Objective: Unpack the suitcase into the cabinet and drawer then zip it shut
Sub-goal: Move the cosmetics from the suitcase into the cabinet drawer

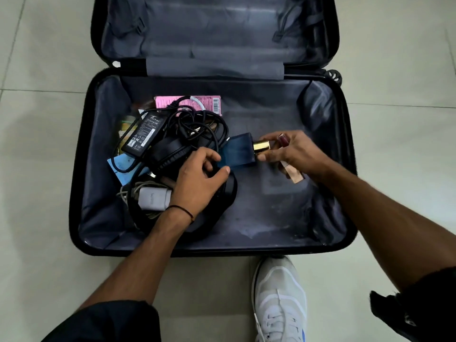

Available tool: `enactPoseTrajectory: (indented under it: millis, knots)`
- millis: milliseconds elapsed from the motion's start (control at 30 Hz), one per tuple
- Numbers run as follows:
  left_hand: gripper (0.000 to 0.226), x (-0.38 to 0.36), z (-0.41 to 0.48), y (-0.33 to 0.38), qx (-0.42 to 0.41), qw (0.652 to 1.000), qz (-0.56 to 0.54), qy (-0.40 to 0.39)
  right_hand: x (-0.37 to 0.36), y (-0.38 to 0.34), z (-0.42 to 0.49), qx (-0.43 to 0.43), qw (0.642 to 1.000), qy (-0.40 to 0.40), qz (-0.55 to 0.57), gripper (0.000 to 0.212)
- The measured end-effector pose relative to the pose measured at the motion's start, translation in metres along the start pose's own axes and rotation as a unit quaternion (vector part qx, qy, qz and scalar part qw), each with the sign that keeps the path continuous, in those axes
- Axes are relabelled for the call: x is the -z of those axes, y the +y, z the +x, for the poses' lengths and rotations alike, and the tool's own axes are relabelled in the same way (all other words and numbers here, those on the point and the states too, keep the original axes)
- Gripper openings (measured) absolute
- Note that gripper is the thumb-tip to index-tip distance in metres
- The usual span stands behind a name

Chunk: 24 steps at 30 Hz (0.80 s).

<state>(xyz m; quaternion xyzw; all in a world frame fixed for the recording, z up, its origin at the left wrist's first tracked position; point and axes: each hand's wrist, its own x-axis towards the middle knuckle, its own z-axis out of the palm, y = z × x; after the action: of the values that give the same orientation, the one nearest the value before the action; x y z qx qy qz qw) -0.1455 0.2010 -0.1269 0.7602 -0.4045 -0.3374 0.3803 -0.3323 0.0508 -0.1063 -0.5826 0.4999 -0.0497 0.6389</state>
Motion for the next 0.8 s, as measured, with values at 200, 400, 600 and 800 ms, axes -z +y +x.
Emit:
enactPoseTrajectory:
  millis: [200, 400, 600, 800]
  knots:
    - [0.064, -0.014, 0.000, 0.023, -0.114, 0.987, 0.109, -0.020, 0.011, -0.043, -0.020, 0.063, 0.990, -0.011, -0.122, 0.015]
    - [0.105, -0.027, 0.002, 0.036, -0.059, 0.992, 0.049, -0.102, -0.002, -0.069, -0.034, 0.069, 0.983, -0.044, -0.163, 0.019]
    - [0.072, -0.020, -0.003, 0.044, -0.012, 0.993, -0.086, -0.080, -0.006, -0.075, -0.032, 0.061, 0.995, -0.067, -0.035, 0.034]
    - [0.047, -0.002, -0.008, 0.051, 0.040, 0.956, -0.291, 0.003, -0.011, -0.066, -0.010, 0.032, 0.990, -0.080, 0.112, 0.050]
